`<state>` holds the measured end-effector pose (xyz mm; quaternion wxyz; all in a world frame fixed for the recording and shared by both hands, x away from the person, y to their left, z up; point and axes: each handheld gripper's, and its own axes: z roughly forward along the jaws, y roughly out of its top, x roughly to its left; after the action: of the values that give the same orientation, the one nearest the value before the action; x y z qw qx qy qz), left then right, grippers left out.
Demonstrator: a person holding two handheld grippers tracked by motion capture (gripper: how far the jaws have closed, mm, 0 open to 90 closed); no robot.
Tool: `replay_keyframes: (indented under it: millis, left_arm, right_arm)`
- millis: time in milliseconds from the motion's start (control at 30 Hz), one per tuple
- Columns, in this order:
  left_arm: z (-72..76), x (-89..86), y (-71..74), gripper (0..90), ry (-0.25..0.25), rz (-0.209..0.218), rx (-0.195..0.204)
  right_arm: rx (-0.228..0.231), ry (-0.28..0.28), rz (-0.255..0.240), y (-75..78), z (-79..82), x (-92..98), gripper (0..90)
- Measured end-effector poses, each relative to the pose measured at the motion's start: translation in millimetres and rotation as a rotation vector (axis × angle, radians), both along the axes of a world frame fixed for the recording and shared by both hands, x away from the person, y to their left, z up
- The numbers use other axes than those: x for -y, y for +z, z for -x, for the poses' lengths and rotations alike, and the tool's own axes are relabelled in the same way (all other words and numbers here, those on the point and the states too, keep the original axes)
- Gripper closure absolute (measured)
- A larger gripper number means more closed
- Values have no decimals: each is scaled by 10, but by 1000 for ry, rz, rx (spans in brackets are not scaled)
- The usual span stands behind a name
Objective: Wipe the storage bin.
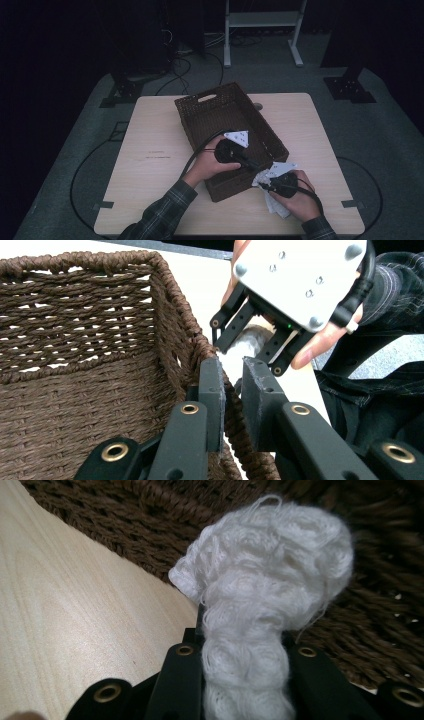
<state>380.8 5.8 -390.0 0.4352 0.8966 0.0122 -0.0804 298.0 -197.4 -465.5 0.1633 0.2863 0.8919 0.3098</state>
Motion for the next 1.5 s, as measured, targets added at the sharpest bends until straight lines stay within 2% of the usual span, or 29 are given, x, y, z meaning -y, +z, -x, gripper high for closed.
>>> replay_keyframes:
  millis: [133,300,500,633,767,933,1100,1333,1500]
  left_arm:
    - [-1,0,0,786,-1,0,4]
    - [0,-1,1,786,-1,0,5]
    - [2,0,0,786,2,1,1]
    - [4,0,-1,786,3,3,0]
    - [0,-1,0,787,1,1,1]
    - [1,-1,0,788,2,1,1]
    - [3,1,0,788,2,1,1]
    - [8,2,-1,787,4,3,1]
    - [5,0,1,788,2,1,4]
  right_arm:
    - [-18,9,49,-103,-13,-42,758]
    - [-24,15,39,-81,3,-58,758]
    - [15,33,-45,97,91,-73,758]
    - [49,42,-58,206,134,-69,758]
    - [80,43,-113,323,171,-66,758]
    - [101,55,-115,391,209,-89,758]
    - [71,57,-84,306,154,-113,757]
    - [33,61,-96,220,126,-116,758]
    - [-2,61,-23,60,97,-182,758]
